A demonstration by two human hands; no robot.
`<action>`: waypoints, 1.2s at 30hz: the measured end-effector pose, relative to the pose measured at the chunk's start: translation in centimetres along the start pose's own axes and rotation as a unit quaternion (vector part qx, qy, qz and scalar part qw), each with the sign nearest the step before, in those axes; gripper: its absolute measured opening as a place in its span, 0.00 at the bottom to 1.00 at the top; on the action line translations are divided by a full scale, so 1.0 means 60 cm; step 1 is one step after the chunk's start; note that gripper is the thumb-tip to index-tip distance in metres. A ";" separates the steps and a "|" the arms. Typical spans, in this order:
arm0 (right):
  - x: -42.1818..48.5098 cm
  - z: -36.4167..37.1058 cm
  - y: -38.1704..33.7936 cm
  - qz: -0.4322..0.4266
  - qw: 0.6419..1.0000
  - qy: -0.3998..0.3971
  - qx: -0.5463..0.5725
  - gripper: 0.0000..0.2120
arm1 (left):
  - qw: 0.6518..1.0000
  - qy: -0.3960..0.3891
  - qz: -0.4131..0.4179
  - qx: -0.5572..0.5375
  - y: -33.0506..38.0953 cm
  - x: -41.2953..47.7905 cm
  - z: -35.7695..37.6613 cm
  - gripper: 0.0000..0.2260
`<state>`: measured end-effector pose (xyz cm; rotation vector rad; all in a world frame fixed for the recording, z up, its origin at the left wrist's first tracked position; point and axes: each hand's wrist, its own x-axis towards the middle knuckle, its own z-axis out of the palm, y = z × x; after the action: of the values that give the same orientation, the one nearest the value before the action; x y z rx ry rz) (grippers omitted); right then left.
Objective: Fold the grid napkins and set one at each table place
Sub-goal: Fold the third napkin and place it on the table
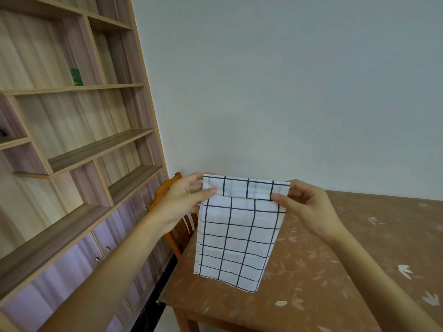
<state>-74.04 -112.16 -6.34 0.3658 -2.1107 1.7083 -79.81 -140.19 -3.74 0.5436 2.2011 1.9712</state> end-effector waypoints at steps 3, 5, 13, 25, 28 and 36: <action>0.004 0.007 -0.006 -0.023 1.000 0.011 0.014 0.19 | 0.997 -0.021 -0.070 0.000 -0.006 0.000 0.007 0.14; 0.002 0.004 -0.007 -0.033 0.999 0.010 0.033 0.11 | 0.993 -0.034 -0.109 -0.002 -0.010 0.003 0.010 0.20; 0.003 -0.010 0.006 -0.056 0.998 -0.006 -0.006 0.17 | 0.987 -0.054 -0.119 -0.097 -0.001 0.019 0.011 0.19; 0.003 -0.019 0.016 0.004 1.000 -0.011 0.009 0.24 | 0.996 -0.038 -0.054 -0.067 -0.005 0.026 0.017 0.18; 0.001 -0.018 0.006 0.050 0.997 -0.013 0.063 0.15 | 0.996 -0.024 -0.035 -0.079 -0.003 0.026 0.019 0.18; 0.004 -0.004 -0.005 0.038 0.997 -0.044 0.048 0.09 | 0.998 0.029 0.045 0.032 0.007 0.027 0.021 0.16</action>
<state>-74.06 -112.01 -5.93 0.3991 -2.1344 1.8748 -80.78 -138.40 -3.31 0.6114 2.3222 1.9894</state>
